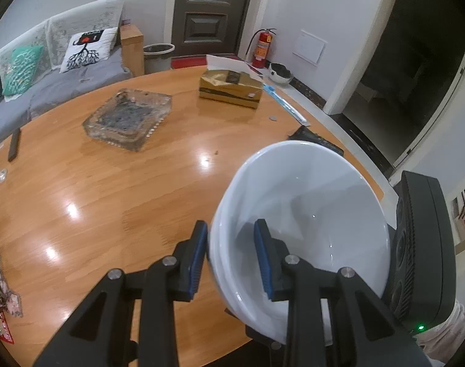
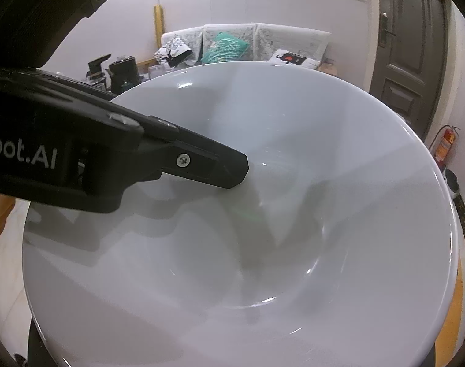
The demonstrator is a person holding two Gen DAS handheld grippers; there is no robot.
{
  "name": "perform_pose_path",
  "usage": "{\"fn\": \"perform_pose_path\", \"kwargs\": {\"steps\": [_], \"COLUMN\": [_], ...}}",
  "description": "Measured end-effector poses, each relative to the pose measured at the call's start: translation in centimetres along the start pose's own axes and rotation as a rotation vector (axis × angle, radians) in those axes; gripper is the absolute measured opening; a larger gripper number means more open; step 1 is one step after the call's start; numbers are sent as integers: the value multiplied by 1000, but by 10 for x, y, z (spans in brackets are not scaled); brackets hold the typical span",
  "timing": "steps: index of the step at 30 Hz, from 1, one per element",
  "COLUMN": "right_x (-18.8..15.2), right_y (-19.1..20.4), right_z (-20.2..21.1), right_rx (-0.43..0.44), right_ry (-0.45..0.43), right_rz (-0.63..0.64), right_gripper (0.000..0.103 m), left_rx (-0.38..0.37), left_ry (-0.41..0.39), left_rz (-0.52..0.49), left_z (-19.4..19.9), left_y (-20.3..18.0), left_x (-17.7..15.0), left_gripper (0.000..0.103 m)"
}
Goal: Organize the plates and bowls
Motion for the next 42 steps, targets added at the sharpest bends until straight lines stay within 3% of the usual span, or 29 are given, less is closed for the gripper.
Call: {"fn": "perform_pose_path", "kwargs": {"steps": [23, 42], "right_x": [-60, -78], "right_y": [-45, -78], "right_z": [60, 54], "right_rx": [-64, -78], "right_ry": [24, 107], "right_rz": [-95, -148], "right_gripper": [102, 102], "left_rx": [-73, -134], "left_ry": [44, 107], "left_rz": [-76, -81], "left_z": [-39, -83], "left_y": [-74, -96], "left_x": [19, 20], "left_gripper": [27, 27]}}
Point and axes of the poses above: each gripper's, at about its wrist camera, not at the fingertips, and z roughly against the way its jaws point, y to its left, x to its top, the point moved 3 cm from there along -z, roughly the way its jaws point, and after that the axes turned 11 degrees about x, right-handed, at the moved point
